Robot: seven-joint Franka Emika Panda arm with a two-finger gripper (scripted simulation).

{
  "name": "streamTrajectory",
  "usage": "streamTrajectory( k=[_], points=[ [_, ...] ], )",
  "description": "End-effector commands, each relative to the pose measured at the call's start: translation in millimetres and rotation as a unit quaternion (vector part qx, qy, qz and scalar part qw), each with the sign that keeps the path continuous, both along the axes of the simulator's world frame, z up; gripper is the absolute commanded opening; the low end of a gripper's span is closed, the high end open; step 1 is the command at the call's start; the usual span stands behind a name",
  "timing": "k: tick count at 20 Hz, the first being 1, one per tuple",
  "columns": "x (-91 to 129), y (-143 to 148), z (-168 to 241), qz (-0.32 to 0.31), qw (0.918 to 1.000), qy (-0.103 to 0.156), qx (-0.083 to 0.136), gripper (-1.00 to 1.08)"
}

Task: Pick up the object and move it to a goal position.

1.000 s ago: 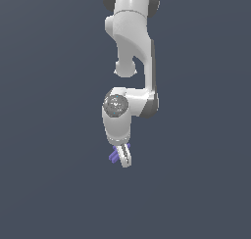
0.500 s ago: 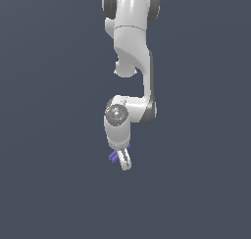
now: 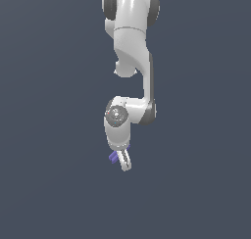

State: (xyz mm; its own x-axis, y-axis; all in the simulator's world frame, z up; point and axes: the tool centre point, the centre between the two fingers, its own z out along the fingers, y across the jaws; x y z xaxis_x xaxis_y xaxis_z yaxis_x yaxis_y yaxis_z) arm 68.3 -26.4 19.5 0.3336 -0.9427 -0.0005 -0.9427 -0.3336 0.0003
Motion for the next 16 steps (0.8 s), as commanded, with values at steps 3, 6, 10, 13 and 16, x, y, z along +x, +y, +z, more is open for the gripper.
streamTrajectory(
  k=[3, 6, 10, 13, 16],
  points=[
    [0.1, 0.0, 0.1, 0.000, 1.0000, 0.000, 0.000, -1.00],
    [0.0, 0.4, 1.1, 0.000, 1.0000, 0.000, 0.000, -1.00],
    [-1.4, 3.9, 9.5, 0.000, 1.0000, 0.000, 0.000, -1.00],
    [-3.4, 9.2, 21.2, 0.000, 1.0000, 0.000, 0.000, -1.00],
    [-6.3, 16.7, 37.8, 0.000, 1.0000, 0.000, 0.000, -1.00]
  ],
)
